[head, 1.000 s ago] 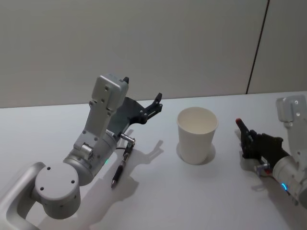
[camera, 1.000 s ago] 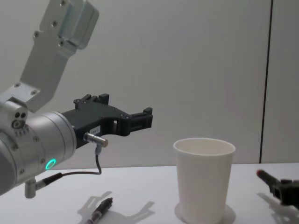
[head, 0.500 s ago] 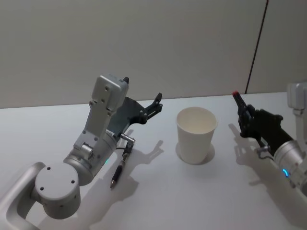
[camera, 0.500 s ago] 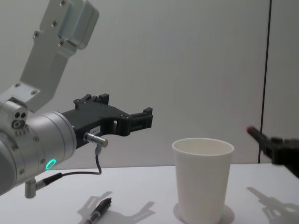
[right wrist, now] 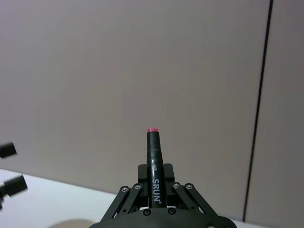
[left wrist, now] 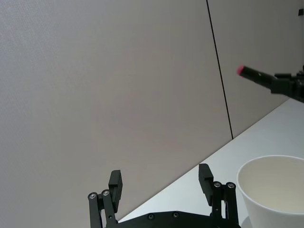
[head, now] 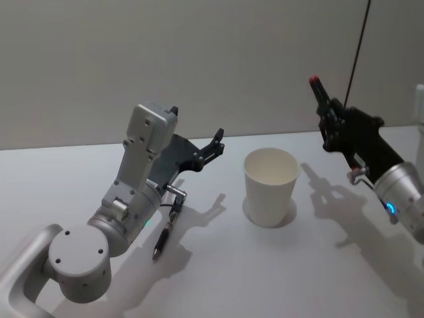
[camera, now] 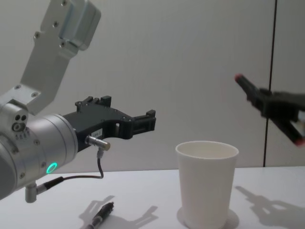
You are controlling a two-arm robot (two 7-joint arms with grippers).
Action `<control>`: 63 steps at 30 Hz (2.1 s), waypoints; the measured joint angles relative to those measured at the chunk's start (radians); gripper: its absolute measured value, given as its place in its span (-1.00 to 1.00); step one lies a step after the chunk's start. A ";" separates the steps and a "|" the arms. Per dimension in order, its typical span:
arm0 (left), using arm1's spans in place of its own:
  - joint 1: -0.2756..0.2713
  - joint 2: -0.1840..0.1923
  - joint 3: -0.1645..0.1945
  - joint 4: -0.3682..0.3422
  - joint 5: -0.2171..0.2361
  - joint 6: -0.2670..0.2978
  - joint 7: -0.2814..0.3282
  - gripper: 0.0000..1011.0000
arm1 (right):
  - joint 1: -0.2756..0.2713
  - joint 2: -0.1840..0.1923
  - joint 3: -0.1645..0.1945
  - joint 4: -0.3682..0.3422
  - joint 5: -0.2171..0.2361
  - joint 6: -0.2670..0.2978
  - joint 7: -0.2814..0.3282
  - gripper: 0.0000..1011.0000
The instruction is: Place the pen into the pen holder.
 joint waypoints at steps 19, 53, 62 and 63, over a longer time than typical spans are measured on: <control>0.000 0.000 0.000 0.000 0.000 0.000 0.000 0.98 | 0.189 -0.069 -0.004 0.198 0.153 -0.189 0.284 -0.65; 0.000 0.000 0.000 0.000 0.000 0.000 0.000 0.98 | 0.306 -0.115 -0.047 0.467 0.211 -0.265 0.581 -0.65; 0.000 0.000 0.000 0.000 0.000 0.000 0.000 0.98 | 0.272 -0.102 -0.052 0.441 0.225 -0.265 0.586 -0.65; 0.000 0.000 0.000 0.000 0.000 0.000 0.000 0.98 | 0.270 -0.101 -0.052 0.440 0.225 -0.265 0.586 -0.65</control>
